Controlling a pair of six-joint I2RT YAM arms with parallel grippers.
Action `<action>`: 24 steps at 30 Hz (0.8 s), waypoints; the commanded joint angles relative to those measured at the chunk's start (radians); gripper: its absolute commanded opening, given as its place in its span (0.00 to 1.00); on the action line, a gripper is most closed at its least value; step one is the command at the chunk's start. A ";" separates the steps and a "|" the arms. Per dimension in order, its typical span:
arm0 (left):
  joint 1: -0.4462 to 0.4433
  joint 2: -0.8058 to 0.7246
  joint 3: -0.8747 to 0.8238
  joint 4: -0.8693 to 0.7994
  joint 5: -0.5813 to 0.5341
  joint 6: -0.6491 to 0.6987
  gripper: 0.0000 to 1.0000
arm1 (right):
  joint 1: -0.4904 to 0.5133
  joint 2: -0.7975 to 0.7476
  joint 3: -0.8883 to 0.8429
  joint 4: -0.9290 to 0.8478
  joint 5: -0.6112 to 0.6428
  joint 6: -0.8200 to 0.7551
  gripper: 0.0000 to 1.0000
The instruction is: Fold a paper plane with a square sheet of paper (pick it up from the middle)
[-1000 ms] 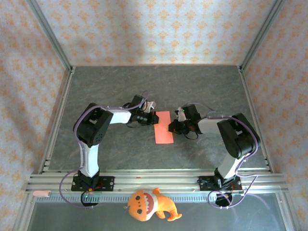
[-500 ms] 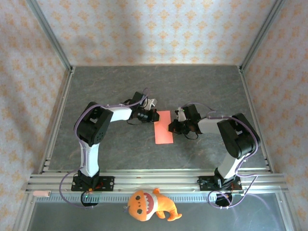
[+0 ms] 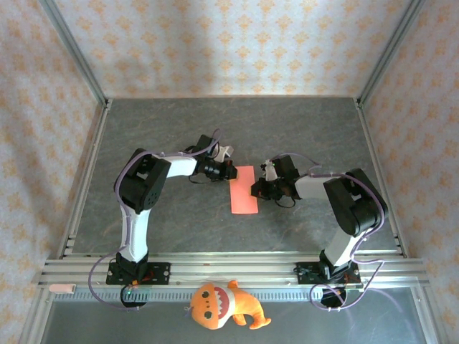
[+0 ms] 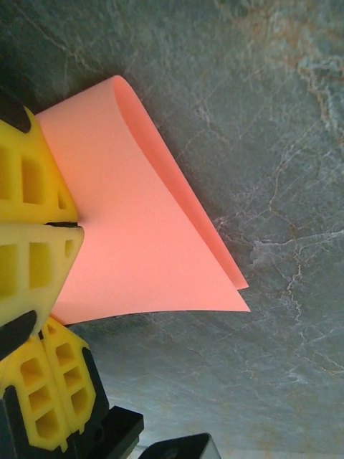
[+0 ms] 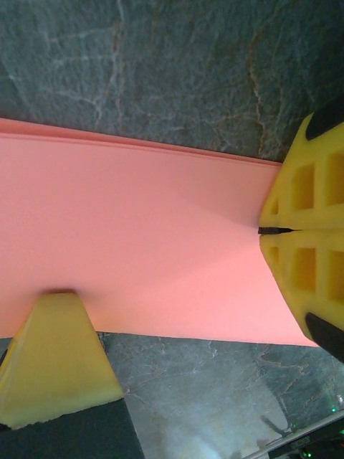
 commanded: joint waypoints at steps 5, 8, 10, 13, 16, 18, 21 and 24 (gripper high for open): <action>0.067 0.055 0.035 -0.008 -0.136 -0.057 0.00 | -0.007 0.098 -0.076 -0.262 0.167 -0.027 0.00; 0.079 0.065 0.053 -0.027 -0.153 -0.074 0.00 | -0.007 0.093 -0.078 -0.261 0.166 -0.028 0.00; 0.086 0.066 0.055 -0.023 -0.161 -0.089 0.00 | -0.007 0.095 -0.078 -0.261 0.163 -0.028 0.00; 0.092 0.071 0.064 -0.025 -0.170 -0.093 0.00 | -0.007 0.098 -0.079 -0.258 0.164 -0.027 0.00; 0.097 0.076 0.072 -0.035 -0.202 -0.131 0.00 | -0.007 0.099 -0.080 -0.257 0.160 -0.028 0.00; 0.100 0.080 0.072 -0.017 -0.200 -0.160 0.00 | -0.007 0.098 -0.079 -0.254 0.155 -0.027 0.00; 0.102 0.081 0.080 -0.011 -0.216 -0.174 0.00 | -0.007 0.095 -0.080 -0.251 0.143 -0.027 0.00; 0.104 0.089 0.090 -0.019 -0.230 -0.182 0.00 | -0.008 0.091 -0.078 -0.250 0.142 -0.028 0.00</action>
